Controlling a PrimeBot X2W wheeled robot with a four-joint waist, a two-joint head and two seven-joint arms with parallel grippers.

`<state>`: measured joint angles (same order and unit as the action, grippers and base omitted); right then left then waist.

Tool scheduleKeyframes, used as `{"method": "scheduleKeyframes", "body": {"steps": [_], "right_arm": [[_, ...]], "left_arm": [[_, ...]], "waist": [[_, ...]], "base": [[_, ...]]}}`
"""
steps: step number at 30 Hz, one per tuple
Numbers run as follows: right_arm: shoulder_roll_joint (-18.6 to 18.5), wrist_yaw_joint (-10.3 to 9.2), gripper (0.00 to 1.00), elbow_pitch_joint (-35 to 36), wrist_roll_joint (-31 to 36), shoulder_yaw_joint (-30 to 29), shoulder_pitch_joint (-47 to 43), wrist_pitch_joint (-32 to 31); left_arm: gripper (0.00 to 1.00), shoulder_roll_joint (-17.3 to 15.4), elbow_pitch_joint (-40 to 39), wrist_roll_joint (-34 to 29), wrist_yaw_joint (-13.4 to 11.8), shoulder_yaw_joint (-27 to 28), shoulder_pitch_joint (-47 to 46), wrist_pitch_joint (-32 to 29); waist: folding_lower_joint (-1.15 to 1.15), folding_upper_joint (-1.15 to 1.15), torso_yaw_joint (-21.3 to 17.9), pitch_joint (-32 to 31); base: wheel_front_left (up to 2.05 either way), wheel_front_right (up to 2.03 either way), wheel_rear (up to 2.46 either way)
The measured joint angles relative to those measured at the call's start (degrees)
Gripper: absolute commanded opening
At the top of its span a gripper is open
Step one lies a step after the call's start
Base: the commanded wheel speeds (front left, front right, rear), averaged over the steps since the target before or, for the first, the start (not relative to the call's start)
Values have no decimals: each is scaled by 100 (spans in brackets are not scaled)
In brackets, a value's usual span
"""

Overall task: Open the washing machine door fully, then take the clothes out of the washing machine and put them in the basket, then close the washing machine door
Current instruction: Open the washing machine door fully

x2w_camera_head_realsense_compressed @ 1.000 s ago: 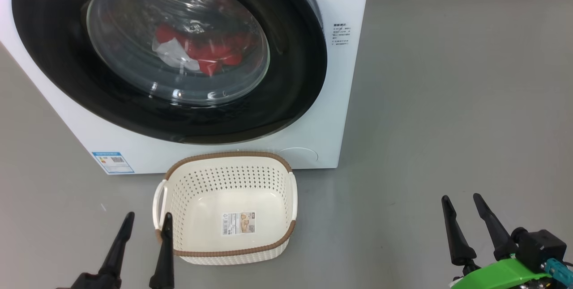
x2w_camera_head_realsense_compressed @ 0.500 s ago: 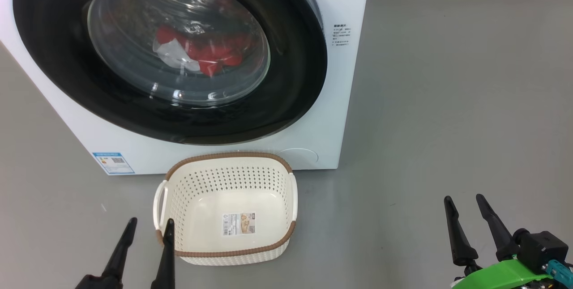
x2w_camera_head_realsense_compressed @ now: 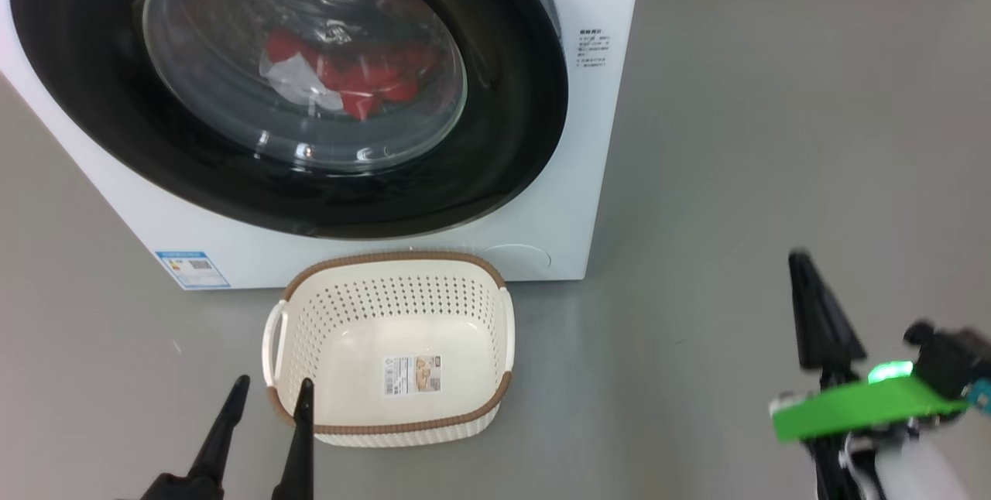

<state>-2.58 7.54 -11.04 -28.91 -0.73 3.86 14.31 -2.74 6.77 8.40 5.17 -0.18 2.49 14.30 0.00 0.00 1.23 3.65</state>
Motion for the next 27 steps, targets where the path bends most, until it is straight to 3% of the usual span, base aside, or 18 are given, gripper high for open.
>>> {"method": "scheduleKeyframes", "body": {"steps": [11,21,27], "right_arm": [[-36,0,0,9,-1683,48,2037,34],[-214,-1,0,-412,-1863,140,3695,41],[-531,-1,0,-879,-2862,569,4589,-52]], "left_arm": [[100,4,-9,67,49,-323,-411,0],[100,18,27,238,93,-564,-896,1],[100,31,48,330,100,-631,-1202,1]], "waist": [[0,0,160,440],[0,0,535,956],[0,0,740,1320]], "base": [[0,0,0],[0,0,0],[0,0,0]]}}
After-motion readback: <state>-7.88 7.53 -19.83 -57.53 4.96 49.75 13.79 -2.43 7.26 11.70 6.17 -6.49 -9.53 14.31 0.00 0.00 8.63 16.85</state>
